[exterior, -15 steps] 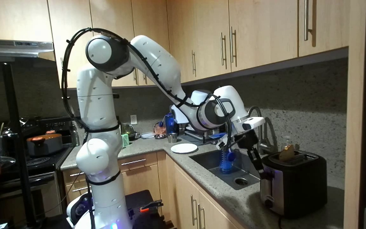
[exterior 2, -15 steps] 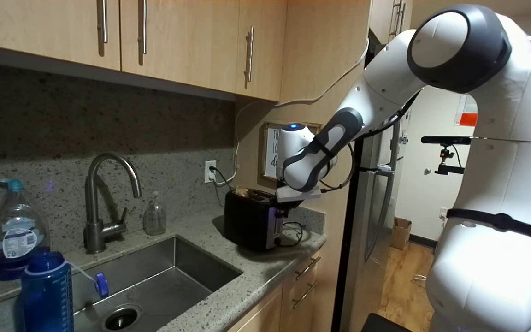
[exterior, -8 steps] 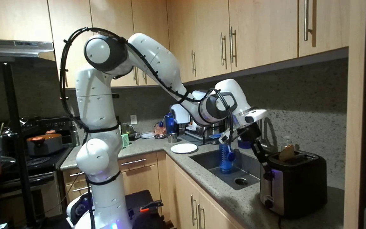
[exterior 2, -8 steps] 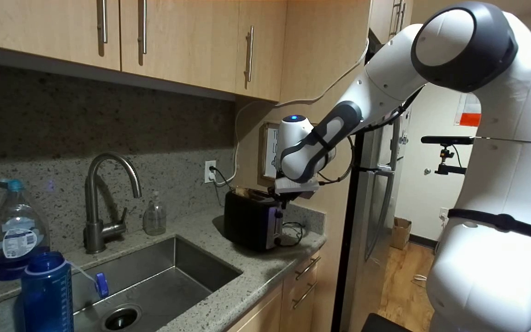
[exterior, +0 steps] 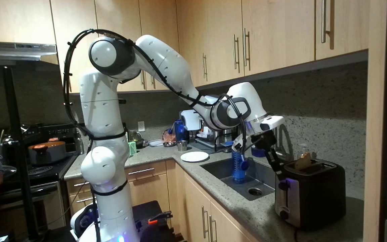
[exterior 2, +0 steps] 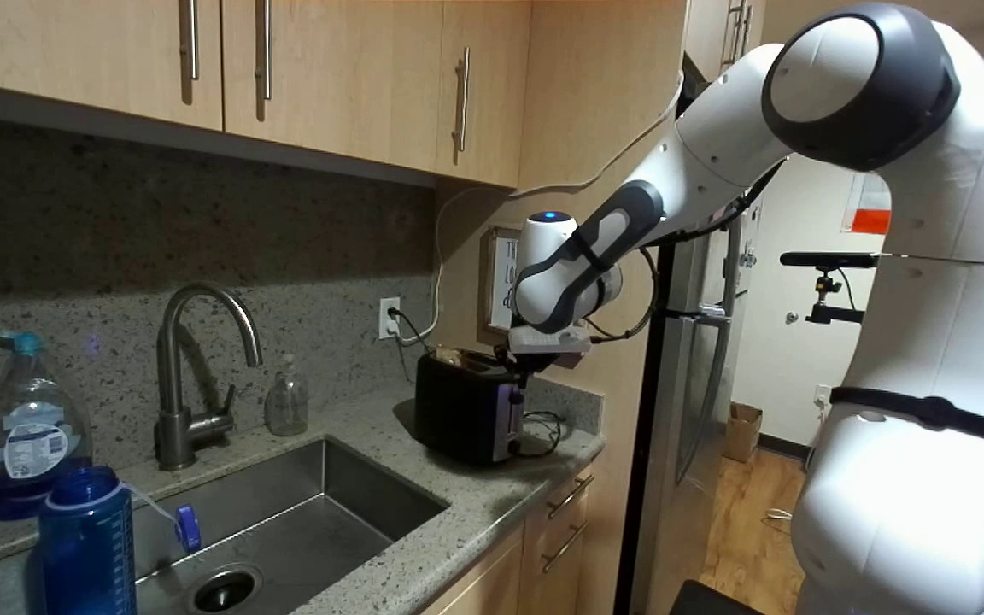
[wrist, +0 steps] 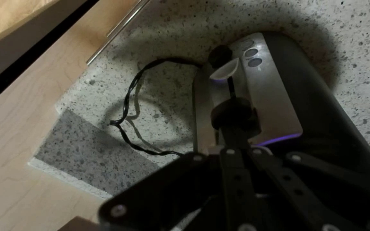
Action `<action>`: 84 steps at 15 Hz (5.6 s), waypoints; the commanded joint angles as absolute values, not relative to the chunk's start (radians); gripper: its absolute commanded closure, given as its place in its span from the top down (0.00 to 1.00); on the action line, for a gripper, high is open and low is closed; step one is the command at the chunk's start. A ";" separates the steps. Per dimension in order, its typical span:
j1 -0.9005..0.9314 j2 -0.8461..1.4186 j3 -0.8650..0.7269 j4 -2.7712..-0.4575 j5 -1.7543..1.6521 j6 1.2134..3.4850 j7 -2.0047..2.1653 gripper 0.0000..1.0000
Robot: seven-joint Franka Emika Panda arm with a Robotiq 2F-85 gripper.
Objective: Put the slice of bread in the toaster, push the lever on the toaster down
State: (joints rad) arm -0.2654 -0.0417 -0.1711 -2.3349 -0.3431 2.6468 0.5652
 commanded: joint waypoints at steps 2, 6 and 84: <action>-0.249 -0.048 -0.178 -2.326 -0.290 2.619 0.521 0.00; -0.249 -0.049 -0.177 -2.324 -0.286 2.610 0.524 0.00; -0.212 -0.348 -0.094 -2.615 -0.375 2.504 0.456 1.00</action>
